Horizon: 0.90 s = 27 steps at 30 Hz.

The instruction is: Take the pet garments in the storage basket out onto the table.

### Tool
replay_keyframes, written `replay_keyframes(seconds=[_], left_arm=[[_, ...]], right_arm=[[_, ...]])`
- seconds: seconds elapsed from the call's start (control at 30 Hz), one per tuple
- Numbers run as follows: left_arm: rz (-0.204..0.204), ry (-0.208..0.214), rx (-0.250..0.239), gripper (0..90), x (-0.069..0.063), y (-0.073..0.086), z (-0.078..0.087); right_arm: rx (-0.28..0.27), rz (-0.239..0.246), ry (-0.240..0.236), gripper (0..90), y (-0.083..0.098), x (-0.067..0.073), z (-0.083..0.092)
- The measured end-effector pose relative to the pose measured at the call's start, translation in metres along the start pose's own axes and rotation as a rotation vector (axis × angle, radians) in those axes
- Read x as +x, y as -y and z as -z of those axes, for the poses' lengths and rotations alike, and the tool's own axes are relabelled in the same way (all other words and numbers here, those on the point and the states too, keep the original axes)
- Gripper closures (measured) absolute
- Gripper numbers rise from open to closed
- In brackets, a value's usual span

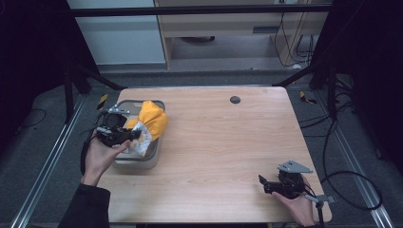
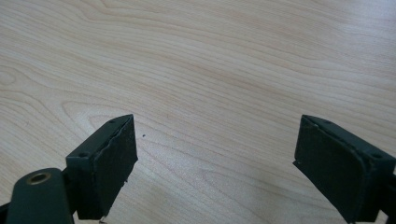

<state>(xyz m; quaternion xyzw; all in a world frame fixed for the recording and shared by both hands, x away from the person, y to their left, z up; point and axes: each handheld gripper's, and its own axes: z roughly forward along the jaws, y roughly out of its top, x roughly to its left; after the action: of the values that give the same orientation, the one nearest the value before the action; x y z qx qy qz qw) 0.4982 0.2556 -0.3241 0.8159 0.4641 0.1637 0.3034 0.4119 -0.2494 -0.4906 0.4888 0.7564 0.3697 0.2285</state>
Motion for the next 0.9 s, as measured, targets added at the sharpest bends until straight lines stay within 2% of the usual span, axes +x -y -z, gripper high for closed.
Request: replay_keyframes(seconds=[0.17,0.9], left_arm=[[-0.028,0.007,-0.004,81.6,-0.008,-0.002,0.003],[-0.132,0.082,-0.011,81.7,-0.049,-0.015,0.005]], right_arm=[[0.001,-0.001,-0.001,12.8,0.0,0.0,0.0],[-0.011,-0.001,0.005,12.8,0.0,0.0,0.001]])
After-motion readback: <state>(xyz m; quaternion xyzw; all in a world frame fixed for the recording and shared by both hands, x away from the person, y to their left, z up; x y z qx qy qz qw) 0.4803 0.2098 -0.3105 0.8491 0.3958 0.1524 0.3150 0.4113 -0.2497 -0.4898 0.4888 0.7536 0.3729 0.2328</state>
